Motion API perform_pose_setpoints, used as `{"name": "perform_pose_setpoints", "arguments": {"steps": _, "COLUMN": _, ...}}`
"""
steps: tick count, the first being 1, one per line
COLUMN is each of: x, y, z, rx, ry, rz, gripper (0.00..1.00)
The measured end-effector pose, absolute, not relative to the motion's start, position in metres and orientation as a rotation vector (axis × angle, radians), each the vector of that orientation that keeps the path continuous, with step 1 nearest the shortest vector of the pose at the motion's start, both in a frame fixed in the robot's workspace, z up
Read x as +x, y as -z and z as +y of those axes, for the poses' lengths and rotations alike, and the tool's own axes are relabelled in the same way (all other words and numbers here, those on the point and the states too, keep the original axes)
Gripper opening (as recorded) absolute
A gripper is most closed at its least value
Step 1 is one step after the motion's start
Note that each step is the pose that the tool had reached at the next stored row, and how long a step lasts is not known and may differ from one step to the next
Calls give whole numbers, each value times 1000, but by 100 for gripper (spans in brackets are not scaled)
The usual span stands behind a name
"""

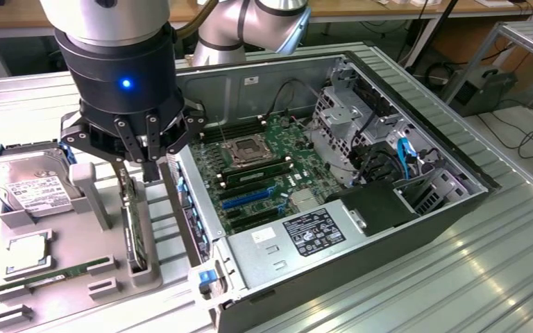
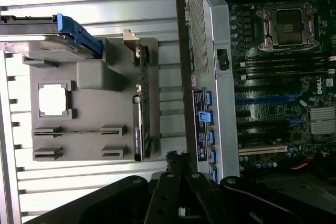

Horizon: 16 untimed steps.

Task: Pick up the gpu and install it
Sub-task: 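Reach for the gpu, then pick up the gpu and move the gpu toward the slot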

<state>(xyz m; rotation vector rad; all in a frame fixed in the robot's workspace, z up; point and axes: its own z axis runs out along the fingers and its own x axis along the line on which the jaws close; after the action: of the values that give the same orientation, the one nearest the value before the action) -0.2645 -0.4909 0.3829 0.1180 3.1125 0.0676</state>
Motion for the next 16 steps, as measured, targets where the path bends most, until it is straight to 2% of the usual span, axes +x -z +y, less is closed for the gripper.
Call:
{"name": "perform_pose_setpoints", "arguments": {"steps": 11, "x": -265, "y": -383, "z": -491, "rx": 118, "ry": -68, "rz": 3112, "gripper": 11}}
{"name": "perform_pose_setpoints", "arguments": {"steps": 13, "x": -265, "y": -383, "z": -491, "rx": 118, "ry": -68, "rz": 3113, "gripper": 24}}
{"name": "perform_pose_setpoints", "arguments": {"steps": 14, "x": -265, "y": -383, "z": -491, "rx": 118, "ry": -68, "rz": 3112, "gripper": 24}}
{"name": "perform_pose_setpoints", "arguments": {"steps": 15, "x": -265, "y": -383, "z": -491, "rx": 118, "ry": -68, "rz": 3113, "gripper": 29}}
{"name": "perform_pose_setpoints", "arguments": {"steps": 16, "x": -265, "y": -383, "z": -491, "rx": 118, "ry": -68, "rz": 3113, "gripper": 42}}
